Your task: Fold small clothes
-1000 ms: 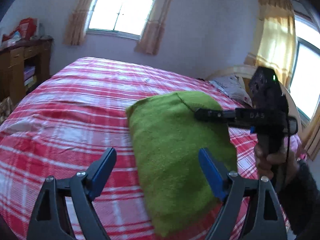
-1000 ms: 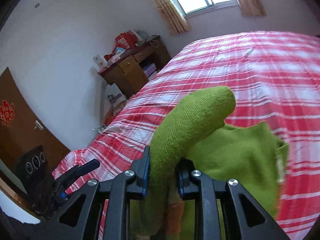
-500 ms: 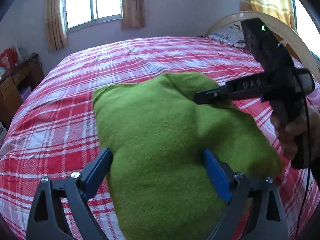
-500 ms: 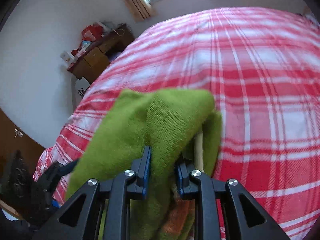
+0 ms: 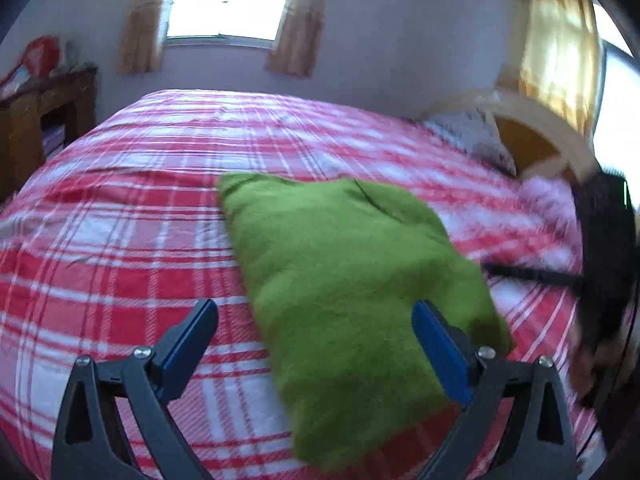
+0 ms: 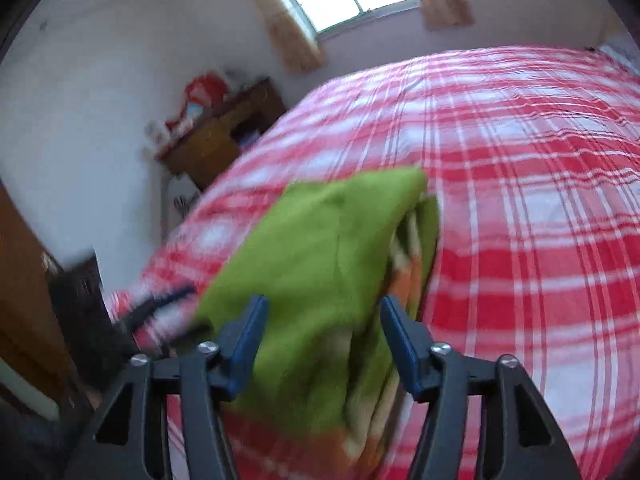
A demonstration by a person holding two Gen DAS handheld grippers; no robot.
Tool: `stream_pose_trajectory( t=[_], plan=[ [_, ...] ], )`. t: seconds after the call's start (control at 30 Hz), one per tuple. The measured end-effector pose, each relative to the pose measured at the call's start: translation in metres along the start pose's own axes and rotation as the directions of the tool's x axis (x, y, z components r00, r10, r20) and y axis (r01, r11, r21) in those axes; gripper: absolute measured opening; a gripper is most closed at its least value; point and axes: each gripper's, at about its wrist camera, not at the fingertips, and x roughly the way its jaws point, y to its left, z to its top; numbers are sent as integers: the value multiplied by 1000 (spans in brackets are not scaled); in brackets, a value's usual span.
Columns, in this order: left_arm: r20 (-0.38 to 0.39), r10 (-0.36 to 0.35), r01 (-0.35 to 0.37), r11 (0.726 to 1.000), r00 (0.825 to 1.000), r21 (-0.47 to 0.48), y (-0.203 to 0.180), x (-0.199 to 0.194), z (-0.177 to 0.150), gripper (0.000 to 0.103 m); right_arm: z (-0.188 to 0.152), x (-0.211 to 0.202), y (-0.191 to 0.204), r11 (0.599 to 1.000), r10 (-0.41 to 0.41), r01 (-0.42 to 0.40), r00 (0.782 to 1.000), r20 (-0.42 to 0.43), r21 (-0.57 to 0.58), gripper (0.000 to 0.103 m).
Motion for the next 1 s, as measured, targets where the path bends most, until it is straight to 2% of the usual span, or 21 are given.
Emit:
stream_pose_trajectory(
  t=[0.07, 0.1, 0.17, 0.23, 0.33, 0.43, 0.53, 0.67, 0.7, 0.77, 0.83, 0.9, 1.0],
  plan=[
    [-12, 33, -33, 999, 999, -39, 7, 2, 2, 100, -13, 9, 5, 998, -54, 54, 998, -35, -26, 60],
    [-49, 63, -65, 997, 997, -48, 9, 9, 4, 100, -22, 15, 7, 996, -83, 82, 996, -41, -29, 60],
    [-101, 129, -133, 991, 986, -33, 8, 19, 8, 100, -31, 18, 4, 992, -121, 120, 992, -32, -33, 47],
    [-117, 175, -177, 984, 978, -9, 4, 23, 8, 100, -35, 19, 10, 982, -179, 177, 984, -24, -69, 26],
    [-145, 234, -234, 972, 961, 17, -5, 35, 10, 103, -37, 16, 10, 975, -217, 215, 976, -33, -64, 16],
    [-163, 264, -261, 965, 951, 37, -9, 38, 9, 103, -46, 9, 3, 970, -240, 237, 969, -55, -59, 15],
    [-164, 276, -271, 961, 947, 53, -11, 39, 9, 103, -49, 3, -8, 979, -206, 205, 977, -59, -11, 15],
    [-159, 296, -287, 955, 942, 80, -11, 38, 9, 103, -42, 0, -4, 983, -184, 183, 980, -71, -19, 16],
    [-157, 301, -291, 953, 941, 83, -11, 38, 10, 103, -39, -2, -3, 986, -170, 169, 983, -65, -12, 20],
    [-153, 304, -293, 952, 940, 88, -11, 39, 12, 103, -27, -12, -6, 987, -161, 161, 987, -23, 28, 22],
    [-155, 304, -293, 952, 940, 87, -12, 41, 13, 103, -12, -22, -7, 985, -167, 163, 984, 58, 64, 27],
    [-160, 302, -293, 953, 940, 78, -12, 43, 13, 103, 4, -16, -2, 984, -178, 174, 980, 87, 48, 35],
    [-164, 303, -295, 953, 939, 70, -12, 45, 13, 103, 23, 8, 12, 980, -197, 199, 976, 96, -17, 35]
  ],
)
